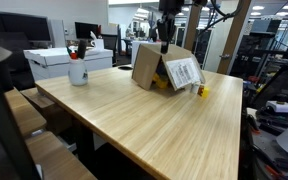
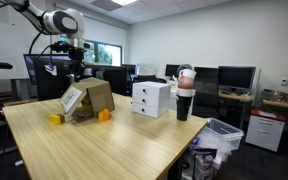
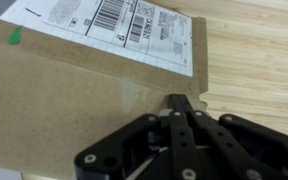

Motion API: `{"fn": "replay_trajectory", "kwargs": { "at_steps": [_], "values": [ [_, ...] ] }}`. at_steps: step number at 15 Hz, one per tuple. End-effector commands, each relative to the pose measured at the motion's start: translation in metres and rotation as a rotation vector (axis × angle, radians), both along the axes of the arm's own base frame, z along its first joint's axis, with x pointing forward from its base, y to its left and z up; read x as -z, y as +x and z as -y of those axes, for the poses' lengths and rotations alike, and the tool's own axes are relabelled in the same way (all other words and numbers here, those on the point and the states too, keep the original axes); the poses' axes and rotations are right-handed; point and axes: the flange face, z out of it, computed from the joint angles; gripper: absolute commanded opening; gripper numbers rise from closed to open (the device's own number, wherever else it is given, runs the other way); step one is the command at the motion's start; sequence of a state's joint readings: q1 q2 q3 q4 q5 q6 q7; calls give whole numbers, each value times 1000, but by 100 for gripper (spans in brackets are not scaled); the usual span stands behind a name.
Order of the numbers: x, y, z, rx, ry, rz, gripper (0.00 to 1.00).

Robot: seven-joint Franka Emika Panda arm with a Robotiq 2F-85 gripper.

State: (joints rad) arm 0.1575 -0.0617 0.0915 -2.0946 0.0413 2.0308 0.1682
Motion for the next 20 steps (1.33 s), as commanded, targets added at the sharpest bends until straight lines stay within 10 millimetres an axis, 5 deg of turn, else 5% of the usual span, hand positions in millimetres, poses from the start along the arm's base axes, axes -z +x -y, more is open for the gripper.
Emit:
{"fn": "replay_trajectory", "kwargs": {
  "at_steps": [1,5,9,17,19,20],
  "values": [
    [28,-17,8,8,17,-72,3],
    [37,-27,7,11,22,-122,3],
    [80,-33,7,-19,19,-166,3],
    [94,-32,4,-81,13,-167,4],
    [92,-32,4,-91,6,-161,30],
    [90,-33,4,-94,6,-155,35]
  ]
}}
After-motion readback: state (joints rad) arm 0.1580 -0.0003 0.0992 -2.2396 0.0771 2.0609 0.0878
